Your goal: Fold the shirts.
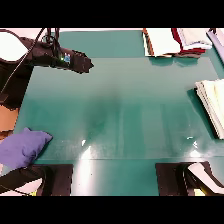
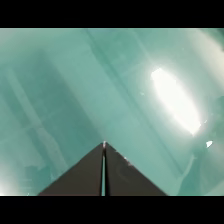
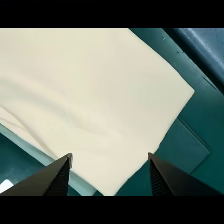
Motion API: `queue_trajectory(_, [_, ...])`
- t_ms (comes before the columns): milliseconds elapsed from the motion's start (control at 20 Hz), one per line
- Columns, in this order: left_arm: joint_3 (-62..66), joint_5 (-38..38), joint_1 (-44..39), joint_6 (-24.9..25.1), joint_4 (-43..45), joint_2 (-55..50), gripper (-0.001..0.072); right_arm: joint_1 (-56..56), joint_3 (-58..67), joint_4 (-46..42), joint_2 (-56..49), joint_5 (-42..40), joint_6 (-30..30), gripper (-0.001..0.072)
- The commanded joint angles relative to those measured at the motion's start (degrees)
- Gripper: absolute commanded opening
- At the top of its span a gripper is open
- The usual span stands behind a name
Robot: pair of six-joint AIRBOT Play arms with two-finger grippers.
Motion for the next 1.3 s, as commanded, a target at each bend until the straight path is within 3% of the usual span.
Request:
queue_trajectory(0, [0.0, 0.02, -0.02, 0.15, -0.02, -0.02, 0.0025, 1.03, 2.99, 8.87, 0.61, 0.22, 0.09, 0.056])
queue_trajectory(200, [0.0, 0.48, 0.04, 0.66, 0.44, -0.02, 0.0025, 17.55, 7.04, 22.73, 0.63, 0.94, 0.09, 0.0555])
queue_trajectory(450, [0.0, 0.22, 0.04, 0.55, 2.38, -0.02, 0.0025, 46.64, 7.23, 22.49, 0.59, -2.99, 0.07, 0.0551])
queue_trajectory(500, [0.02, 0.98, 0.04, 0.52, 2.21, -0.02, 0.0025, 51.91, 7.23, 21.35, 0.59, -4.37, 0.07, 0.0467])
queue_trajectory(550, [0.02, 1.9, 0.04, 0.55, 2.21, -0.02, 0.0025, 56.28, 7.23, 20.2, 0.59, -5.16, 0.04, 0.0303])
queue_trajectory(600, [0.02, 2.67, 0.04, 0.55, 2.19, -0.02, 0.0025, 60.65, 7.23, 18.64, 0.59, -5.99, 0.04, 0.0191])
queue_trajectory(700, [0.02, 4.31, 0.04, 0.55, 2.12, -0.02, 0.0025, 67.56, 7.23, 15.56, 0.61, -6.84, 0.04, 0.0019])
queue_trajectory(900, [0.02, 7.54, 0.04, 0.55, 2.01, -0.02, 0.0025, 74.75, 7.23, 13.25, 0.59, -7.08, 0.07, 0.0021])
queue_trajectory(1250, [0.02, 9.16, 0.04, 0.55, 1.97, -0.02, 0.0025, 75.78, 7.23, 13.33, 0.61, -5.64, 0.07, 0.0021])
